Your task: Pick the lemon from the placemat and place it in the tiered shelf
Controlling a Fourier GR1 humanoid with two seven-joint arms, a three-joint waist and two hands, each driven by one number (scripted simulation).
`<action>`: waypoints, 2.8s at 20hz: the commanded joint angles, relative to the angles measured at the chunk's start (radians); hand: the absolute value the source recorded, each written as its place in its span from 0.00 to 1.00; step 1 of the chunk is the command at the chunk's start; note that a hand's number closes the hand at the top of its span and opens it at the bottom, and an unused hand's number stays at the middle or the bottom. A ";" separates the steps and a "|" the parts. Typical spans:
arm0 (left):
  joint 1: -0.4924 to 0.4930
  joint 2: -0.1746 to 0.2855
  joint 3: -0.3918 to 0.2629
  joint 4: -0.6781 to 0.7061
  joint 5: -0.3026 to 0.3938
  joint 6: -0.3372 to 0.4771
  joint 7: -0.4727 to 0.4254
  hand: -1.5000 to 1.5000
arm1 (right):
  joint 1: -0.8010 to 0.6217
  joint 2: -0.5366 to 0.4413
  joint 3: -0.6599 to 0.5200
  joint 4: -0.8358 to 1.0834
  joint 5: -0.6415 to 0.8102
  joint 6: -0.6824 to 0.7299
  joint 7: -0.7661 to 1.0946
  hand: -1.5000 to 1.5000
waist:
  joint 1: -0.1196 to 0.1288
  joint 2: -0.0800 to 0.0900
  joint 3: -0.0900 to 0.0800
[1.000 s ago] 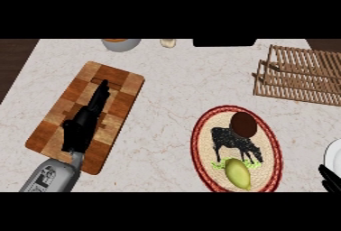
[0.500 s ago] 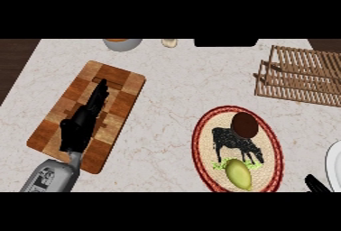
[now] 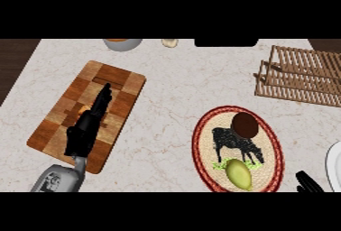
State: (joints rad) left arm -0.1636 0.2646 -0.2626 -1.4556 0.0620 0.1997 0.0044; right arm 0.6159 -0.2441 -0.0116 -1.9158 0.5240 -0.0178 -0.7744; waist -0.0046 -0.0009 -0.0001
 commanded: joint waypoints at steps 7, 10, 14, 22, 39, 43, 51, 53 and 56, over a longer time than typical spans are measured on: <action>-0.029 -0.034 0.073 0.026 -0.039 -0.054 0.023 0.50 | -0.043 0.089 0.062 -0.029 0.110 -0.004 0.129 0.00 | 0.001 0.001 0.000; -0.053 -0.079 0.088 0.121 -0.052 -0.068 -0.045 0.50 | -0.047 0.091 0.056 0.031 0.124 -0.025 0.071 0.00 | -0.001 0.001 0.000; -0.014 -0.070 0.081 -0.003 -0.087 -0.069 0.045 0.50 | -0.051 0.132 0.101 0.079 0.199 -0.078 0.069 0.00 | 0.001 0.000 0.000; -0.003 -0.069 0.115 -0.093 -0.086 -0.108 0.118 0.50 | -0.125 0.172 0.128 0.175 0.293 -0.136 0.119 0.00 | 0.005 0.000 0.000; 0.050 -0.140 0.165 -0.033 -0.161 -0.156 0.008 0.50 | -0.265 0.178 0.123 0.312 0.318 -0.175 0.171 0.00 | 0.003 0.001 0.000; 0.046 -0.136 0.186 -0.002 -0.158 -0.183 -0.013 0.50 | -0.289 0.140 0.066 0.396 0.246 -0.179 0.089 0.00 | 0.003 0.001 0.000; -0.012 -0.135 0.217 0.003 -0.165 -0.204 0.023 0.50 | -0.335 0.132 0.091 0.415 0.321 -0.178 0.148 1.00 | 0.003 0.001 0.000; -0.002 -0.167 0.205 0.063 -0.182 -0.179 -0.036 0.50 | -0.326 0.155 0.132 0.414 0.404 -0.221 0.179 1.00 | 0.002 0.001 0.000; 0.002 -0.177 0.192 -0.022 -0.181 -0.175 0.045 0.50 | -0.311 0.162 0.152 0.321 0.443 -0.234 0.216 1.00 | 0.003 0.000 0.000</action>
State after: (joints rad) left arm -0.1746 0.1132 -0.0514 -1.4490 -0.1056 0.0121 0.0285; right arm 0.3135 -0.1164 0.1002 -1.5599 0.8993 -0.2231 -0.6209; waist -0.0046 -0.0047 -0.0097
